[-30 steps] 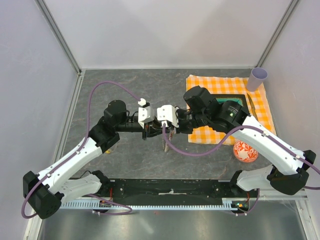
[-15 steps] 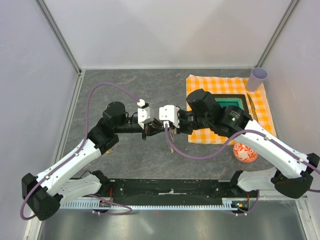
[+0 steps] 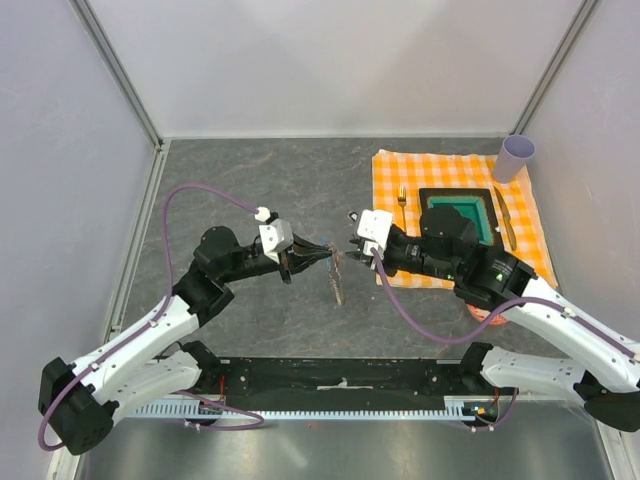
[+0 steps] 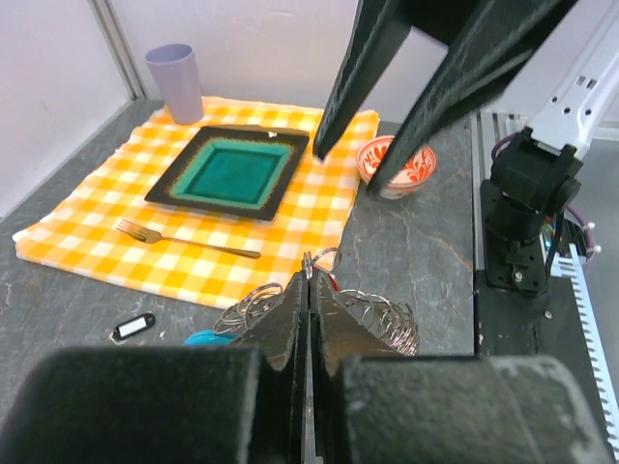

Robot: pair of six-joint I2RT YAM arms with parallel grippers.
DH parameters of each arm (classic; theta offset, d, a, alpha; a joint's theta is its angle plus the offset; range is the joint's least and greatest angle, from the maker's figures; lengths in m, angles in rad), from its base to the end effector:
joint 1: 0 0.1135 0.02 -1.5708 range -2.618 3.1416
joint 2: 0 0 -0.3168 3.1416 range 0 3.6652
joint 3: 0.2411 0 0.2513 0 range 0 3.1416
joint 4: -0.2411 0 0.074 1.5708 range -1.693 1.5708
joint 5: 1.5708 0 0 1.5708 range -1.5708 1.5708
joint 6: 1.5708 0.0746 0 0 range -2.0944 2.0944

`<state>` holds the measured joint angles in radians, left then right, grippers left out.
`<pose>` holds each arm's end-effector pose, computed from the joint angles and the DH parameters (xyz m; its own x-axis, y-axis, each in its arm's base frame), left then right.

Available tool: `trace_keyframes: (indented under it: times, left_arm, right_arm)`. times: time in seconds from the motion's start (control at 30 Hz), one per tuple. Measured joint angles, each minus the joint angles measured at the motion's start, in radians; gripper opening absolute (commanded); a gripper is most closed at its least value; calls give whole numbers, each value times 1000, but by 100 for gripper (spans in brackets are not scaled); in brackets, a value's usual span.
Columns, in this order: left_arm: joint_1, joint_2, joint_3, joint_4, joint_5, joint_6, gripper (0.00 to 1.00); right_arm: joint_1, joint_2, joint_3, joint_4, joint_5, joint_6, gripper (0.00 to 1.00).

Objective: Put the keys on the keyring

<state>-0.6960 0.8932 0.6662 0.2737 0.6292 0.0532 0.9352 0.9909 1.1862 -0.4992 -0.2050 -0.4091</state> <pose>0.1306 -0.1663 0.3701 0.0873 -0.0169 -0.9960 0.9662 0.2448 0.0806 0.1151 0.1816 0.4407 0.1963 -0.3900 -0.8997 -0.8993 0.2941 -0.3237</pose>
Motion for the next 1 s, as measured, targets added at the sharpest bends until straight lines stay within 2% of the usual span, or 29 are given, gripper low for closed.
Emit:
trace_keyframes:
  times: [0.27, 0.5, 0.6, 0.77, 1.0]
  left_arm:
    - [0, 0, -33, 151, -27, -73, 2]
    - [0, 4, -36, 209, -30, -94, 2]
    - [0, 10, -36, 225, -32, -95, 2]
    - [0, 12, -36, 238, -42, -95, 2]
    - [-3, 6, -57, 268, -76, -96, 2]
  right_arm:
    - [0, 8, -114, 142, -7, 77, 37]
    - [0, 10, -148, 238, 6, 107, 34]
    - [0, 10, -152, 266, 13, 111, 29]
    - [0, 10, -155, 290, 29, 111, 9]
    - [0, -3, -175, 308, 43, 119, 1]
